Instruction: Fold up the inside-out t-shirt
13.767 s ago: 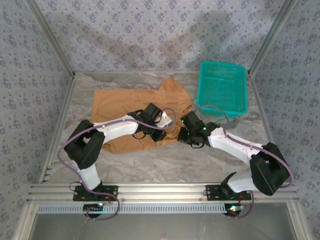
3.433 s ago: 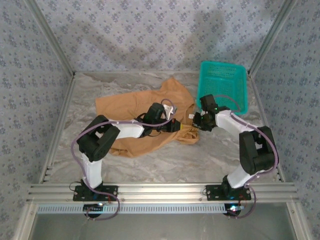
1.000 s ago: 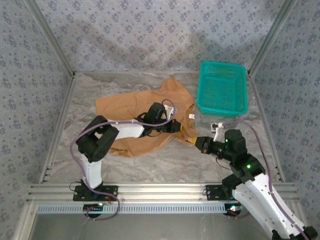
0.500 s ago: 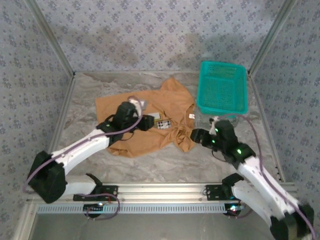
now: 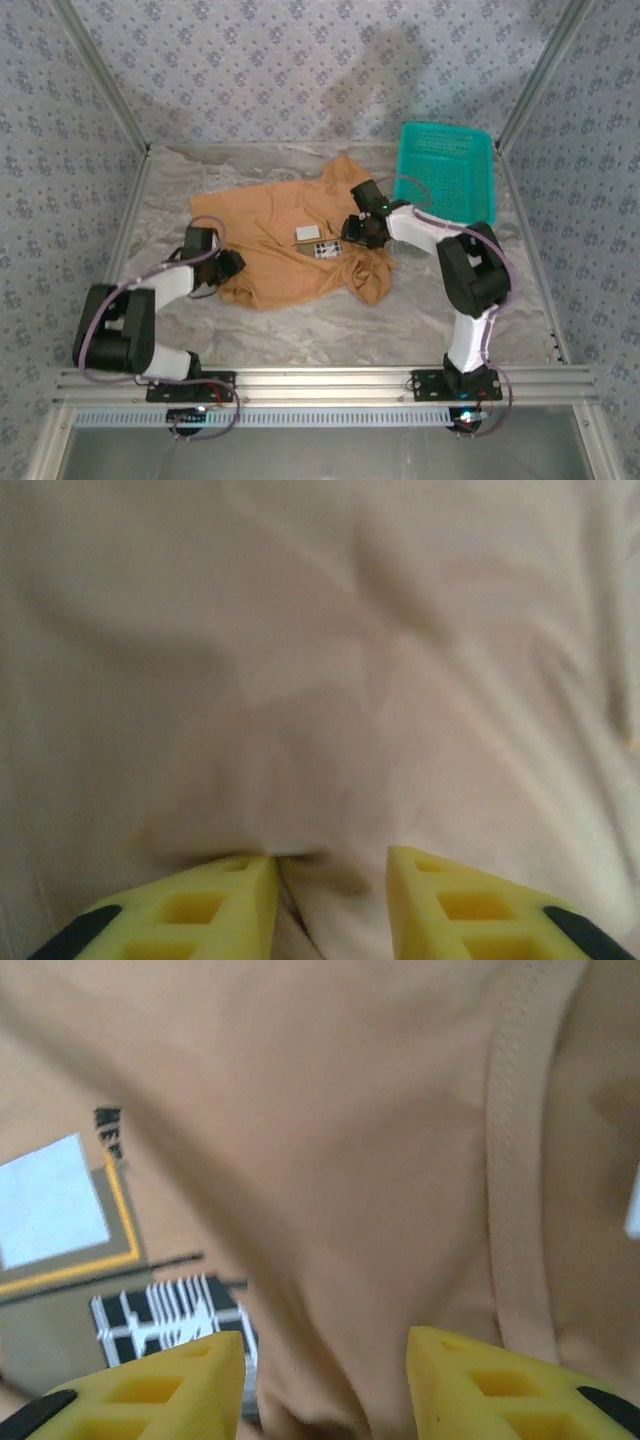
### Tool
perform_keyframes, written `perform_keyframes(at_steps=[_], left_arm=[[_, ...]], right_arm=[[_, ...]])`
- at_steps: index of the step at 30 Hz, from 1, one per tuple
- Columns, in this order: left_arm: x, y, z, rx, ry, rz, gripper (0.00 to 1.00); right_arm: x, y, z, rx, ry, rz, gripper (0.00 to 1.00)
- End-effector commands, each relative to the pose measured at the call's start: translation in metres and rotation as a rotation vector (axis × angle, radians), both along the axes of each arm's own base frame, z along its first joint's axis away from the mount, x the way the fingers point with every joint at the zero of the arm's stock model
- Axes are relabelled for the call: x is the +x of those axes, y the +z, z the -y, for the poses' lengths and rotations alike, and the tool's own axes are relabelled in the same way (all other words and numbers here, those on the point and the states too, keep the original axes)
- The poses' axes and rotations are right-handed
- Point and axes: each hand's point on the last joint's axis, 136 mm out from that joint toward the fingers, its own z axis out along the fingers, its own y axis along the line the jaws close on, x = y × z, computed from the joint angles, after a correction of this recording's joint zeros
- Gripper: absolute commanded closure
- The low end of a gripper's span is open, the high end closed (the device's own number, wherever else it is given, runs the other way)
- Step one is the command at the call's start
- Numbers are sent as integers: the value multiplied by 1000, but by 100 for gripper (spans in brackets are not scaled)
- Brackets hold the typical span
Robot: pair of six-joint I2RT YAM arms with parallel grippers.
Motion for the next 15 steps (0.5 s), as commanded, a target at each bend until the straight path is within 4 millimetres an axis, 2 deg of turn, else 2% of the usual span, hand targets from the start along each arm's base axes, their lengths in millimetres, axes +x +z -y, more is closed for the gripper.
perform_keyframes(at_steps=[1, 5, 8, 9, 12, 15], left_arm=[[41, 0, 6, -66, -29, 36, 69], [86, -18, 11, -127, -49, -3, 73], [109, -18, 9, -143, -50, -1, 74], [113, -14, 4, -130, -43, 7, 74], [109, 7, -14, -26, -39, 12, 74], [85, 30, -31, 111, -40, 2, 76]], right_arm=[[15, -10, 3, -77, -15, -27, 53], [30, -29, 10, -134, -49, -75, 53], [50, -33, 19, -186, -88, -71, 54], [51, -33, 23, -211, -98, -83, 54], [66, -20, 25, -230, -98, -49, 54], [74, 4, 23, -251, -69, 2, 55]])
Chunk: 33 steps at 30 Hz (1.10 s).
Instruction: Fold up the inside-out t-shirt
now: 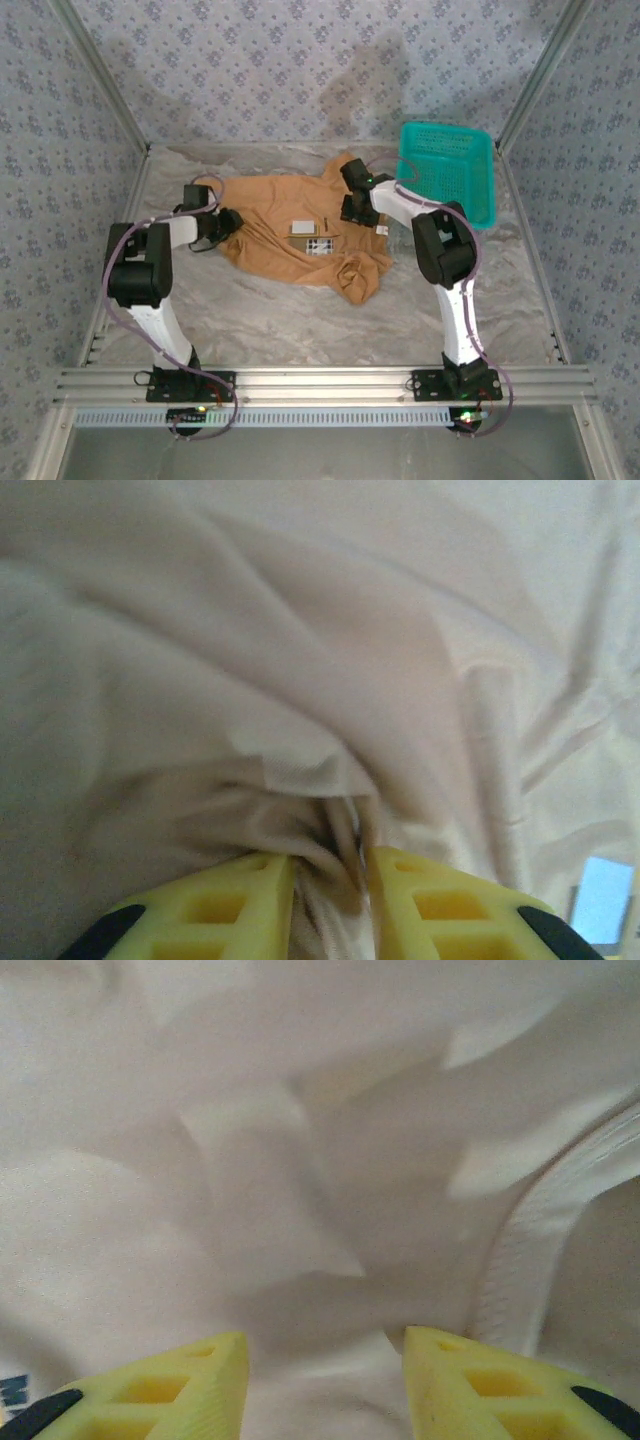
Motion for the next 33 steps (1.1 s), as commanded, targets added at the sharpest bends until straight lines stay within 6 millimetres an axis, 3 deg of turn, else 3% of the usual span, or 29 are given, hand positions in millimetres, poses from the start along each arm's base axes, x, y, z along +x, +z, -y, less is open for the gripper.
perform_keyframes(at_steps=[1, 7, 13, 16, 22, 29, 33], left_arm=[[-35, 27, -22, 169, -15, -33, 79], [-85, 26, -15, 228, -91, -90, 88], [-116, 6, -20, 241, -72, -178, 99], [-114, -2, -19, 242, -75, -182, 98], [-98, 1, -13, 256, -90, -137, 77], [-88, 21, -13, 282, -91, -82, 77], [-84, 20, -13, 295, -102, -90, 77]], right_arm=[[-1, 27, 5, -79, 38, 23, 55], [-20, 71, -10, -57, 111, 109, 54], [-46, 82, -14, -15, 144, 114, 55], [-51, 84, -13, -3, 143, 113, 55], [-55, 87, -13, 0, 155, 109, 55], [-56, 86, -16, 11, 165, 102, 55], [-57, 87, -19, 22, 171, 98, 55]])
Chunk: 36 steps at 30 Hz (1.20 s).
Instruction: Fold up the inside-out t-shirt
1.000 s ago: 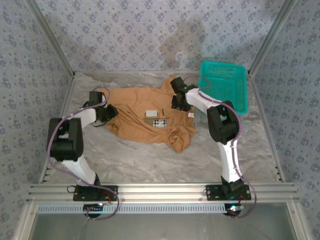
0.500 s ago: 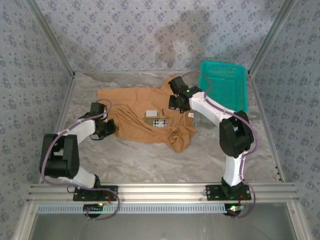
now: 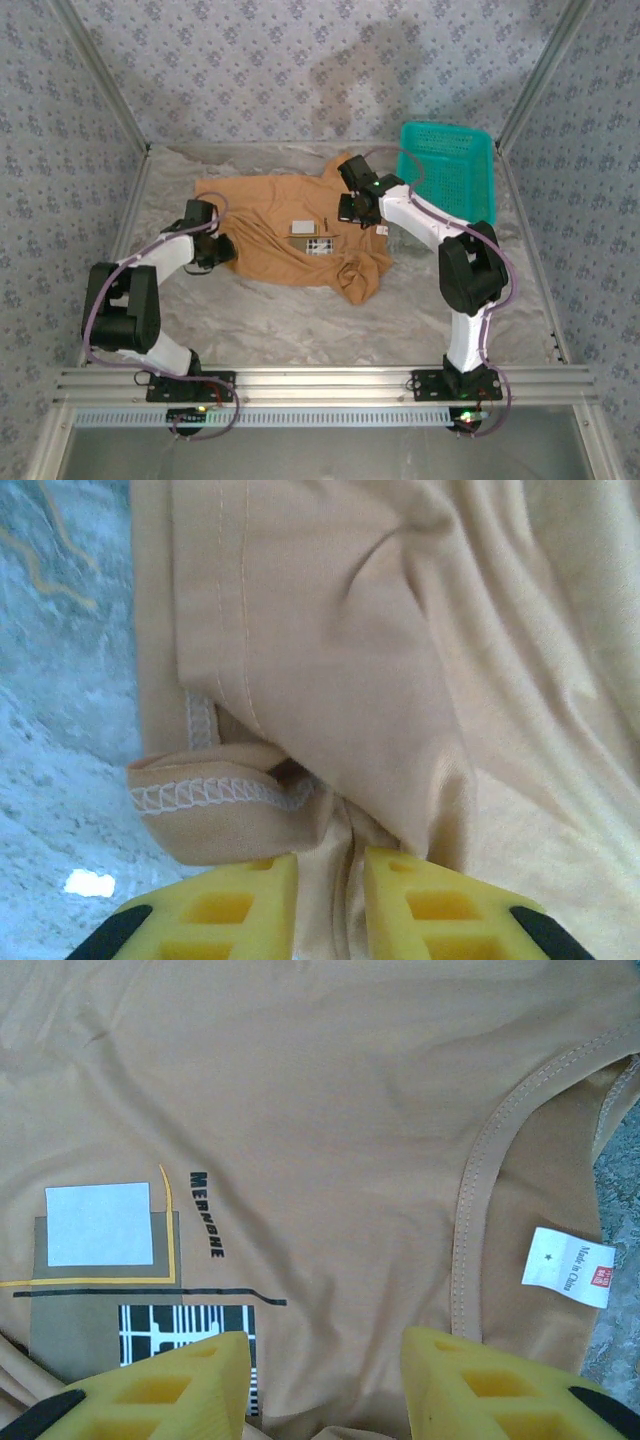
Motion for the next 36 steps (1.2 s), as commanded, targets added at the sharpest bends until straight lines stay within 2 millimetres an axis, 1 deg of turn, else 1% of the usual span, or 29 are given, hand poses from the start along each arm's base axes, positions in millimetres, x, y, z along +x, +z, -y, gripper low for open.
perform_keyframes(at_steps=[1, 10, 13, 14, 16, 17, 19, 20, 22, 24, 26, 29, 31, 33, 36], left_arm=[[11, 9, -2, 30, -17, 21, 77], [18, 2, -7, 75, -26, -7, 75], [18, -2, -13, 111, -19, -22, 75], [16, -4, -16, 130, -12, -30, 76], [16, -6, -22, 156, -1, -39, 83], [17, -6, -25, 162, 8, -44, 88], [19, -4, -27, 160, 18, -43, 98], [21, -1, -27, 157, 19, -36, 100], [22, 6, -26, 152, 24, -20, 100], [24, 14, -24, 133, 29, 4, 100], [23, 21, -21, 115, 31, 21, 100], [21, 28, -21, 101, 39, 46, 100], [19, 29, -20, 99, 38, 50, 100], [17, 28, -19, 89, 35, 45, 100], [15, 26, -18, 79, 34, 42, 100]], right_arm=[[-7, 8, -1, 9, 25, -6, 55], [-11, 14, -1, 23, 31, -10, 55], [-11, 18, -2, 33, 33, -7, 55], [-10, 20, -2, 37, 33, 1, 55], [-11, 23, -3, 38, 38, 6, 55], [-14, 23, -3, 40, 45, -1, 56], [-27, 21, -2, 41, 60, -26, 56], [-37, 18, -1, 38, 70, -43, 56], [-57, 7, 5, 9, 76, -81, 60], [-76, -4, 13, -25, 78, -124, 67], [-92, -10, 11, -34, 93, -147, 68], [-110, -16, 8, -76, 116, -157, 67], [-121, -21, 6, -101, 130, -169, 66], [-129, -28, 4, -113, 146, -186, 62], [-137, -35, 3, -135, 168, -202, 55]])
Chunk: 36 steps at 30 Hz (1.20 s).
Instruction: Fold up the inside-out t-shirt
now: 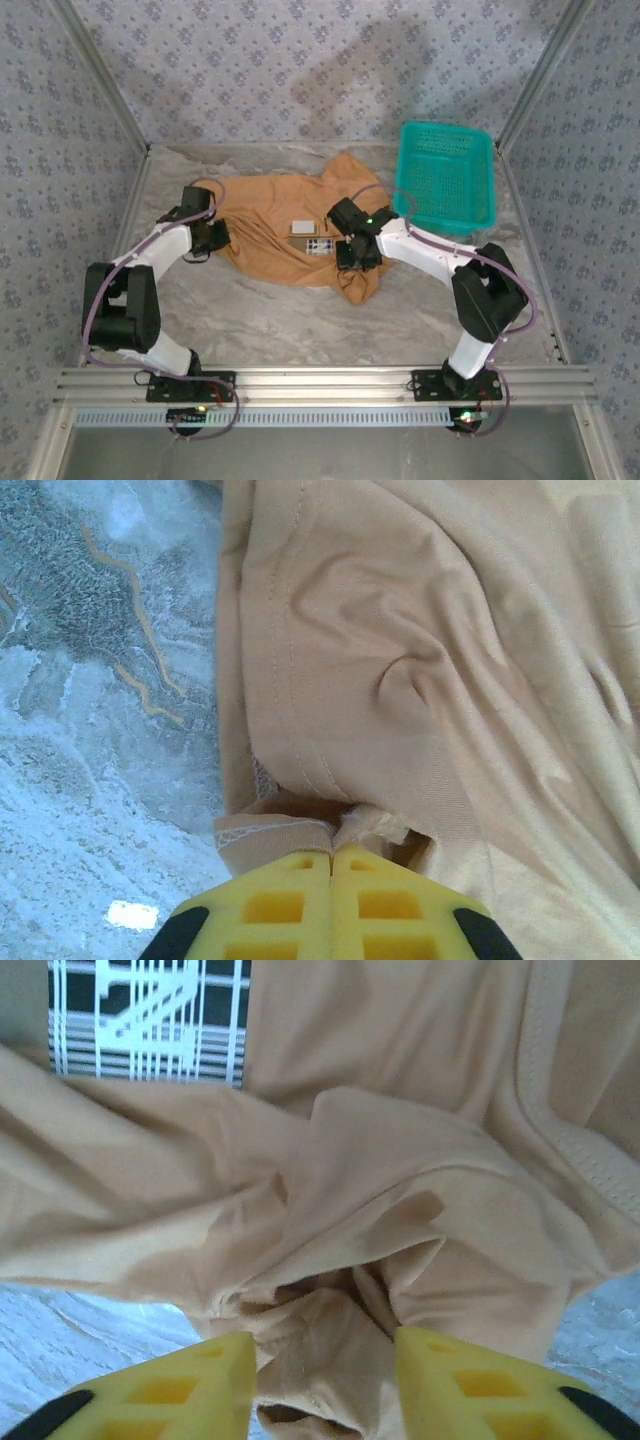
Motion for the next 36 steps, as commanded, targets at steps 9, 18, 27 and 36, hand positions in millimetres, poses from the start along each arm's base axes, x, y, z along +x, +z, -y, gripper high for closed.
perform_keyframes(at_steps=[9, 18, 27, 36], left_arm=[[-9, 14, 5, -65, 4, 36, 100], [-6, 42, 2, -139, 33, 106, 100], [3, 89, -4, -177, 48, 197, 100], [1, 112, 2, -248, 46, 299, 100]], right_arm=[[-11, -17, 14, -89, 10, -46, 56], [-8, 12, 11, -26, 6, -17, 100], [18, 127, 31, 181, -58, 191, 100], [30, 169, 42, 476, -145, 284, 100]])
